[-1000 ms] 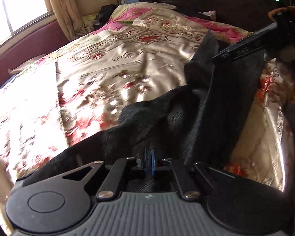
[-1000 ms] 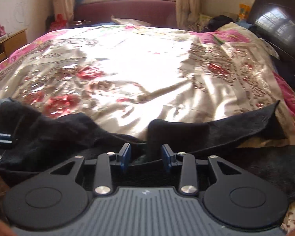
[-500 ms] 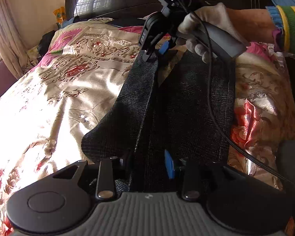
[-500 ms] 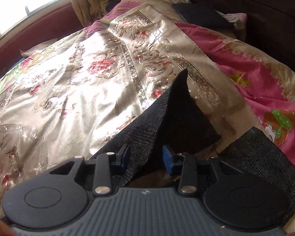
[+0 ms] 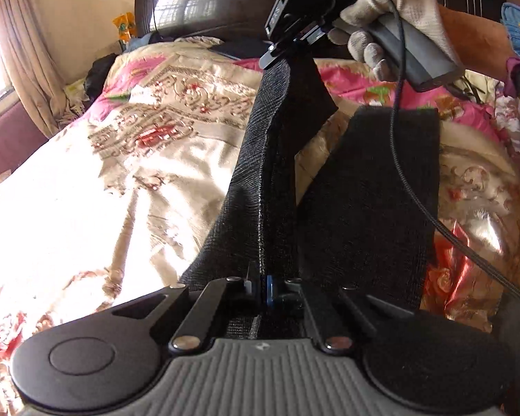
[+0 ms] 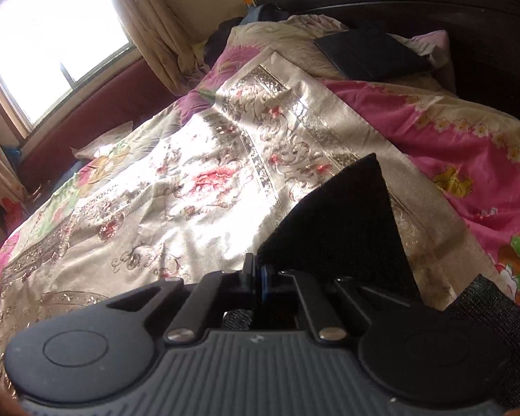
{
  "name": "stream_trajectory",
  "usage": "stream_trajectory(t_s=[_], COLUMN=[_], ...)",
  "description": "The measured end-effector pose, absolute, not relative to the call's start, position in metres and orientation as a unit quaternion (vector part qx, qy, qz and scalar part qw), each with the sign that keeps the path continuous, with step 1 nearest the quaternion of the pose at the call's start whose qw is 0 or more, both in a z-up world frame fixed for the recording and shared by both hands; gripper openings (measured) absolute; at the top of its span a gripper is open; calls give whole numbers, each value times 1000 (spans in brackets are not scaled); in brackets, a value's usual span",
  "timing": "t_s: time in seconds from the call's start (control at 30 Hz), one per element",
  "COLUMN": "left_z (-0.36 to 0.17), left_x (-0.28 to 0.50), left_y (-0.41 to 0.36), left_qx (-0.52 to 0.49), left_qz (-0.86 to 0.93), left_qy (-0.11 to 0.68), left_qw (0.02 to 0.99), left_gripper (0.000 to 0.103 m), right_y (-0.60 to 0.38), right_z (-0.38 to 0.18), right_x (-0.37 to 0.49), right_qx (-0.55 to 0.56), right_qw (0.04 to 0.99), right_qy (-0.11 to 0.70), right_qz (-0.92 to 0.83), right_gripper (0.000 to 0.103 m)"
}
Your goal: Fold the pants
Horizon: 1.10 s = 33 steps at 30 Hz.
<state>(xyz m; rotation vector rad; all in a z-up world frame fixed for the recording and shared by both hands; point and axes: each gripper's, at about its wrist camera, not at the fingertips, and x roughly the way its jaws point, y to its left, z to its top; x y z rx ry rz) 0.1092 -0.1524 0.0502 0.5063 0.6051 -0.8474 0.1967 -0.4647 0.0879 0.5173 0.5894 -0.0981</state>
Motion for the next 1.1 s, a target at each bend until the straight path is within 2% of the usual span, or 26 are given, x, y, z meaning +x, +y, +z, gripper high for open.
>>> stream_trajectory(t_s=[0.13,0.23,0.3,0.47,0.57,0.7,0.8,0.87,1.1], left_z=[73,68,50,-2,-9,-8,-5,1,31], left_x=[88,69,56,28,17,16,22,30,36], left_y=[-147,-151,-159,-184,-192,-193,-194,-194,-181], left_qx=[243,258,273,339,361,360,355,352,367], left_qz=[-403,-420,-438,-462,-458,-454,-452,-448,-418], left_qy=[243,236,255,296,292,297,303,300,234], left_qw=[848,837,818,764,758,759,761,765,797], left_gripper=[20,20,20,20,20,20,20,20,20], right_y=[-469,-478,-487,-523,-532,-537,-542,-543,-526], right_z=[138,139,115,6,-18,-18,-16,-10,48], right_x=[143,87,61,33,29,33,36,37,39], right_qx=[240,241,247,308,339,353,359,354,298], right_qw=[946,950,942,880,866,866,863,869,915], right_qy=[216,194,214,315,319,307,312,304,246], right_qz=[-27,-48,-80,-176,-183,-175,-171,-163,-120], right_gripper=[3,3,3,3,4,10,10,7,4])
